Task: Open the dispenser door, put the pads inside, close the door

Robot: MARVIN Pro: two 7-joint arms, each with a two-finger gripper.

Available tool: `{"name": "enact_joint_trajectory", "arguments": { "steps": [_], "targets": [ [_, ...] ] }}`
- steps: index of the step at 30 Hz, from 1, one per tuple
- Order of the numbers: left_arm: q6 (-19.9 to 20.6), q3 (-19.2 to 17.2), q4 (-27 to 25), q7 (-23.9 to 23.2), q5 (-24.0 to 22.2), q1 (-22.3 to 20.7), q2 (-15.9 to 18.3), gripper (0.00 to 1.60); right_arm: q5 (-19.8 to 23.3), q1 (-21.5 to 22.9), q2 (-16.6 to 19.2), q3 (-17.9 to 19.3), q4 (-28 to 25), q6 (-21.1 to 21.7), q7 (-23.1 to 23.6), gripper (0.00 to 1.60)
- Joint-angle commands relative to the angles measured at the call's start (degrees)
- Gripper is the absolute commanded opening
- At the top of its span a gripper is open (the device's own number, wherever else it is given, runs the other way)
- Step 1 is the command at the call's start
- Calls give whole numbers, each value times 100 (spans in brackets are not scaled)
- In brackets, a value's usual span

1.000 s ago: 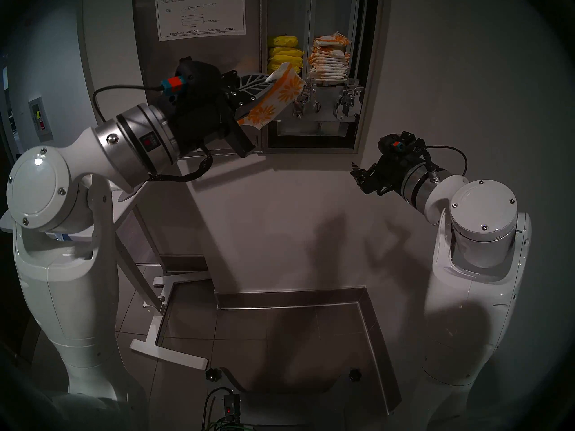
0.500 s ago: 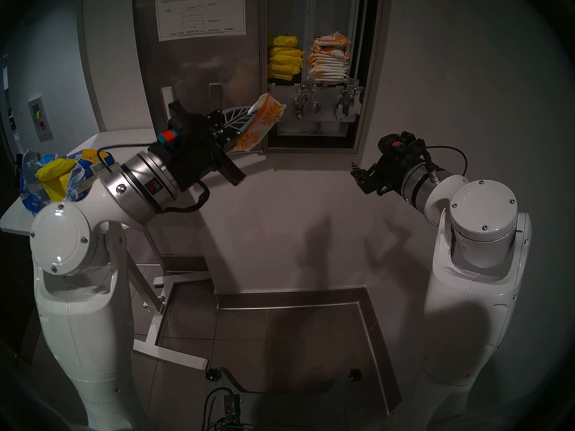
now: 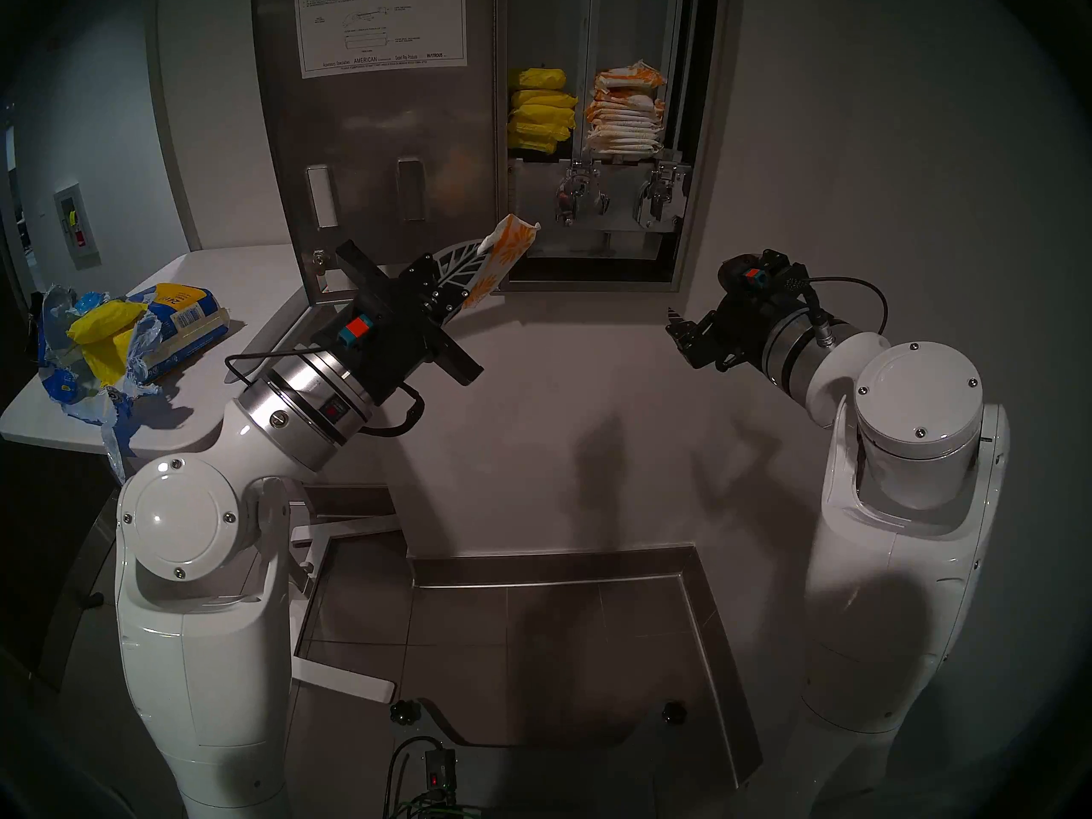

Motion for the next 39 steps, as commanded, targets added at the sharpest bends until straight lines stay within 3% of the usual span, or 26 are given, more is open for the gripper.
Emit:
{"name": "enact_joint_trajectory", "arguments": {
  "steps": [1,8,13,14,15,19,39],
  "targets": [
    [-652,221,-41,214,475,-287,109,0,-4,104,-2,-9,-163,14,-58,160],
    [-902,598,-103,262,925,-646,107,0,-3,105,-3,-6,-158,7,-52,160],
    [-901,969,-95,348,1465,-1076,78,0,0,105,2,-5,-155,6,-50,160],
    [-896,1007,-183,436,1570,-930,46,0,-3,105,-6,-4,-155,2,-49,160],
    [-858,1072,-102,402,1642,-1131,32,0,0,105,1,-5,-155,5,-50,160],
    [-813,1263,-63,499,2019,-1284,-94,0,-1,105,-2,-4,-155,3,-48,160],
    [-1204,1475,400,517,3527,-2200,-222,0,2,104,-2,1,-143,-7,-39,160]
  ]
}}
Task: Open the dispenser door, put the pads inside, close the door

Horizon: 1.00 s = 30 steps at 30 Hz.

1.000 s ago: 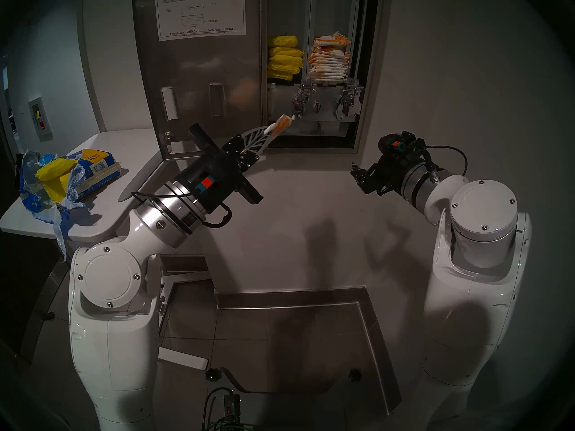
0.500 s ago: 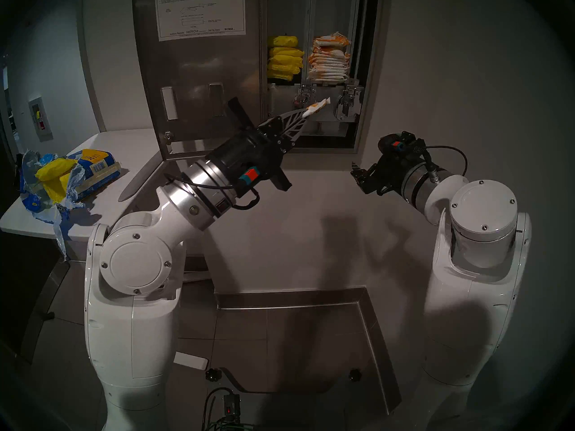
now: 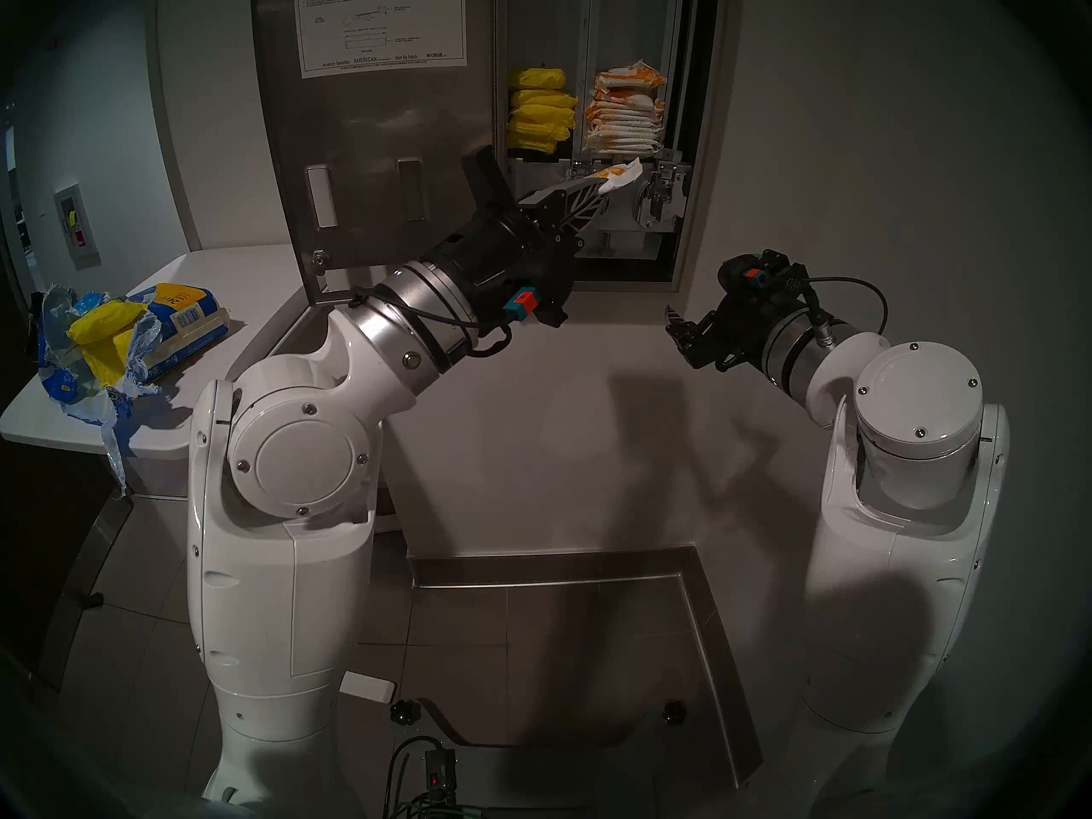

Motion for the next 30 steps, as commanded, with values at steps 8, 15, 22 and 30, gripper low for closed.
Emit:
{"name": "enact_joint_trajectory", "arguments": {
  "steps": [8,15,22,30],
  "targets": [
    [-226,229,155,83,771,-958,-295,0,3,103,-1,1,-136,-10,-38,160],
    [-299,364,354,84,1220,-1205,-509,0,3,102,-5,2,-134,-13,-36,160],
    [-214,402,669,72,1537,-1545,-816,0,4,102,-3,2,-132,-14,-35,160],
    [-193,399,1010,19,1845,-1941,-1056,0,4,105,-2,1,-138,-12,-37,160]
  ]
}}
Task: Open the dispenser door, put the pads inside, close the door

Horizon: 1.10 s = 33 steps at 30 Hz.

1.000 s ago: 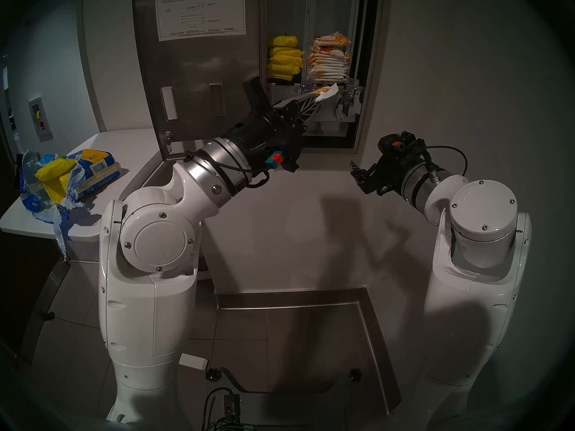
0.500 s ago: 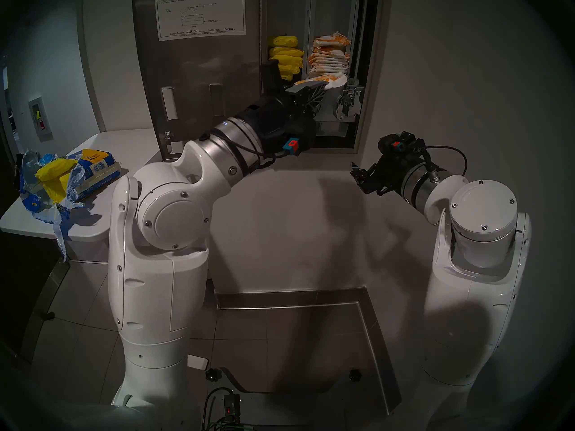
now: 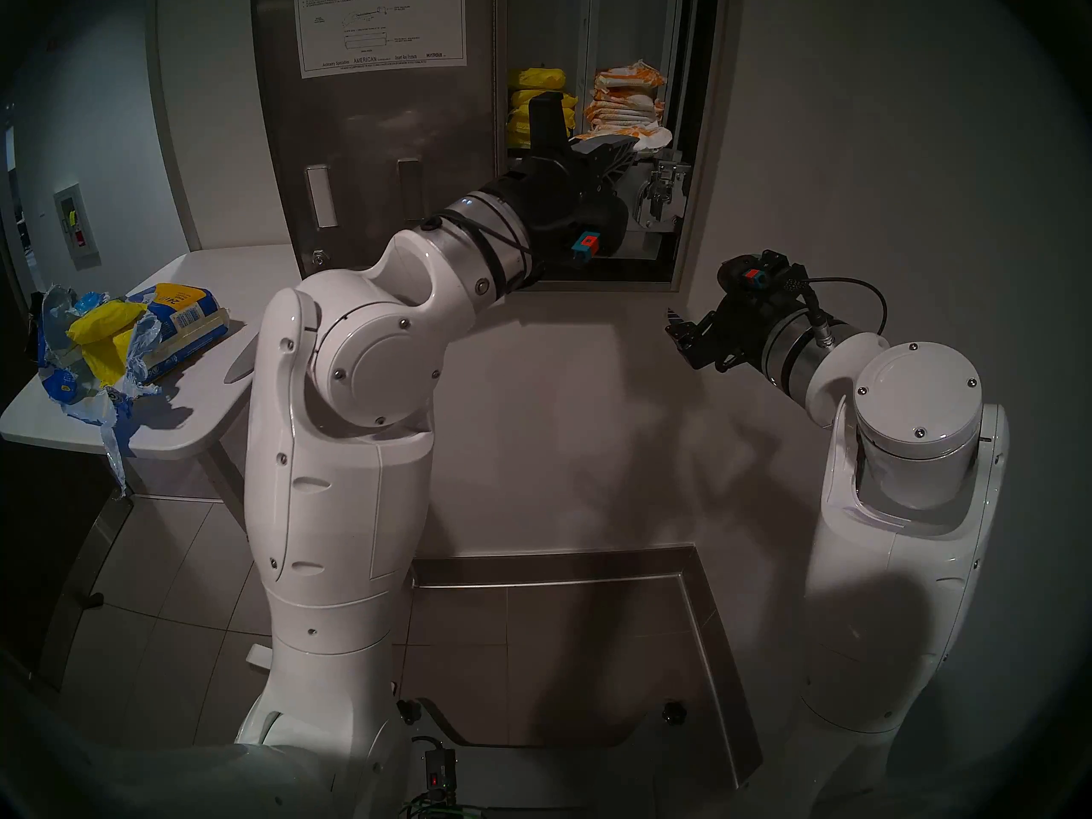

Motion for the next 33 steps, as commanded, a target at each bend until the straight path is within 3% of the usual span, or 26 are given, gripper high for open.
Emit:
{"name": "enact_joint_trajectory", "arguments": {
  "steps": [1,14,33],
  "targets": [
    [27,-38,29,55,212,-550,-419,0,2,105,-6,0,-147,-6,-42,160],
    [-47,-131,497,-102,493,-1162,-639,0,1,107,-3,-3,-158,1,-48,160],
    [-510,-207,1253,-106,876,-1979,-914,0,2,106,-1,-3,-155,-1,-47,160]
  ]
}}
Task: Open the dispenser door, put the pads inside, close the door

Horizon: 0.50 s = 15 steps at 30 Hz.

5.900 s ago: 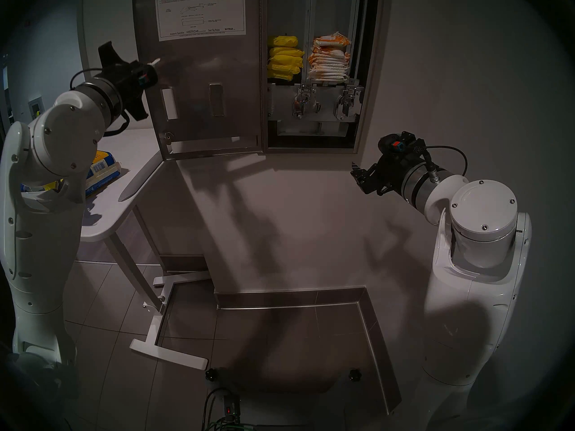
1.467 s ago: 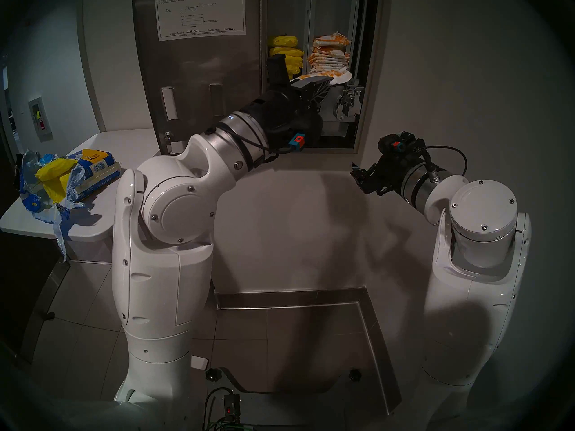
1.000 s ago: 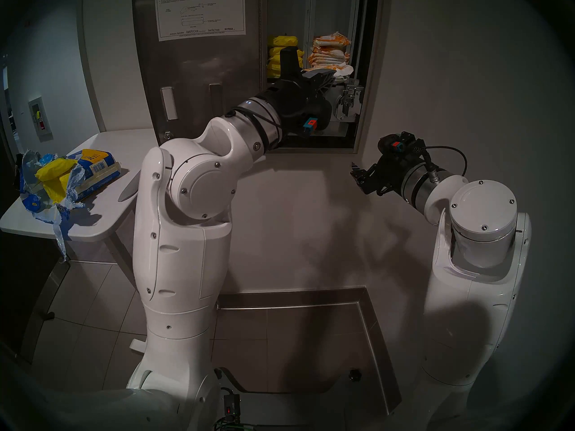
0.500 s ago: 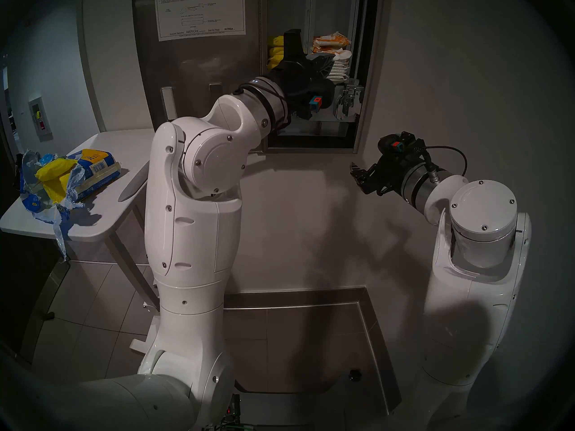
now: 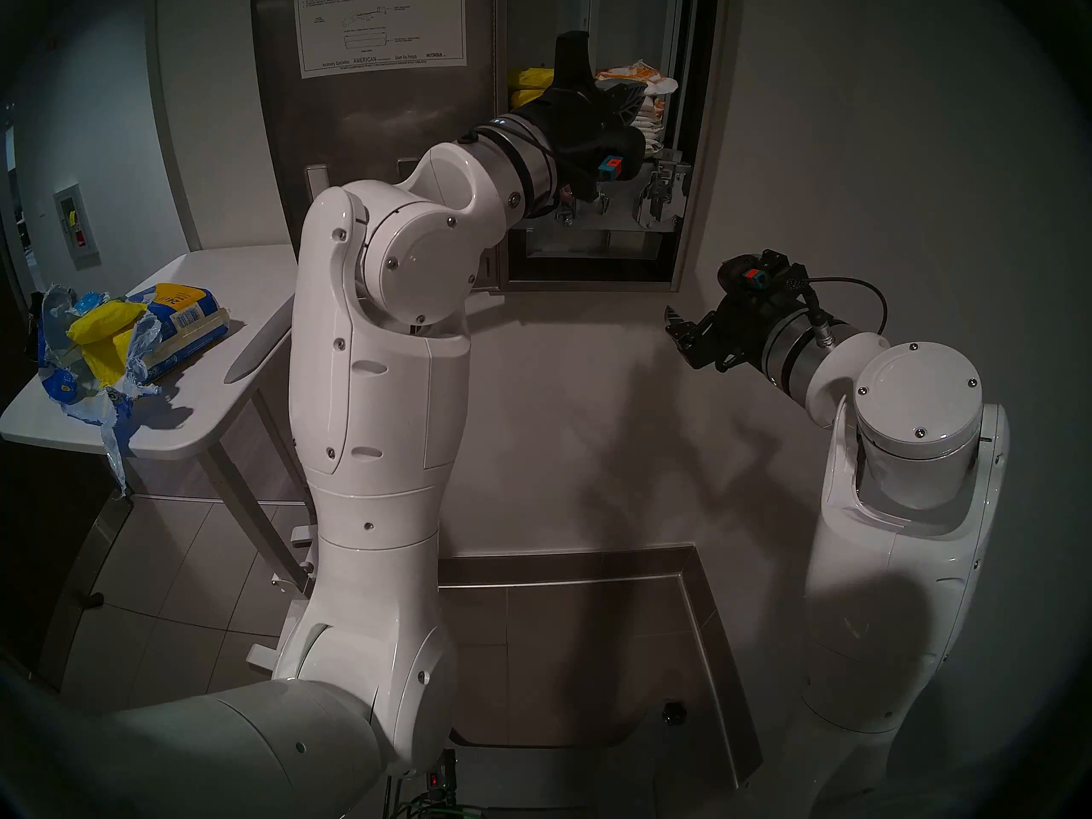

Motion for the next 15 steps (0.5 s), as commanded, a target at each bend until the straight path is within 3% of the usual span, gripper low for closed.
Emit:
{"name": "enact_joint_trajectory", "arguments": {
  "steps": [1,15],
  "targets": [
    [-128,0,179,112,99,-643,-253,0,2,106,-3,-2,-151,-1,-45,160],
    [-375,-170,724,204,456,-1228,-399,0,3,104,-1,0,-141,-6,-40,160]
  ]
}}
